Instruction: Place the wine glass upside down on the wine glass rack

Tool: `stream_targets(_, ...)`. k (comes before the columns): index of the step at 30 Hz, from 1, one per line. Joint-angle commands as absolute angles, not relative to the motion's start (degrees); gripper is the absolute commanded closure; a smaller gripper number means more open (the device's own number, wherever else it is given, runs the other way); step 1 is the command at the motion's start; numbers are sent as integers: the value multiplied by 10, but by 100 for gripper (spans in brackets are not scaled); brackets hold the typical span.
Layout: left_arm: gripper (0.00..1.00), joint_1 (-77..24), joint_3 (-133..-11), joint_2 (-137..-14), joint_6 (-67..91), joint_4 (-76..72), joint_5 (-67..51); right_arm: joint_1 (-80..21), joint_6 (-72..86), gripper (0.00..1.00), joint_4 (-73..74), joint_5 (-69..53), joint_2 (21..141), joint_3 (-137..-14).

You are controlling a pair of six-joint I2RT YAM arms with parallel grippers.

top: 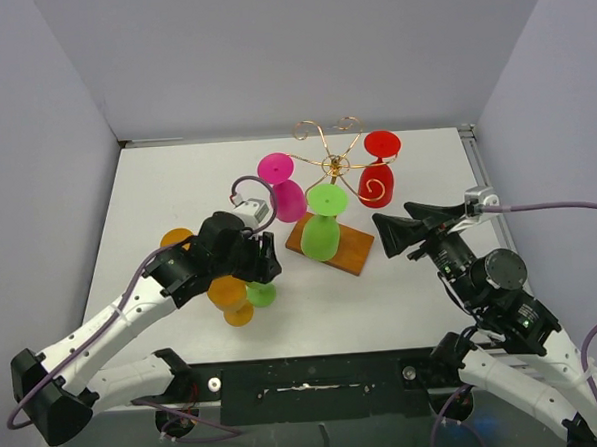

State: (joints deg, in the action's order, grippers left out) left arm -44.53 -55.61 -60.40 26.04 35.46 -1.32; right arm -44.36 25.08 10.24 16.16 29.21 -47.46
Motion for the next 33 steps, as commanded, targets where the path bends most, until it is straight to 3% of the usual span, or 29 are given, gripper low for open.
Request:
stream_targets(1, 51, -448, -555, -620, 252, 319, -7, -447, 259, 18, 71, 185, 282, -471)
stream_targets(6, 63, -449, -543, -635, 253, 310, 3, -447, 258, 18, 64, 187, 286, -466)
stream_targets(12, 69, -463, -542, -662, 243, 311, 36, -447, 261, 19, 66, 201, 285, -462)
stream_targets(22, 99, -485, -580, -673, 203, 318, 68, -447, 260, 19, 55, 214, 272, -456)
stream_targets(33, 100, -485, -629, -616, 177, 353, 114, -447, 260, 18, 35, 207, 277, -463)
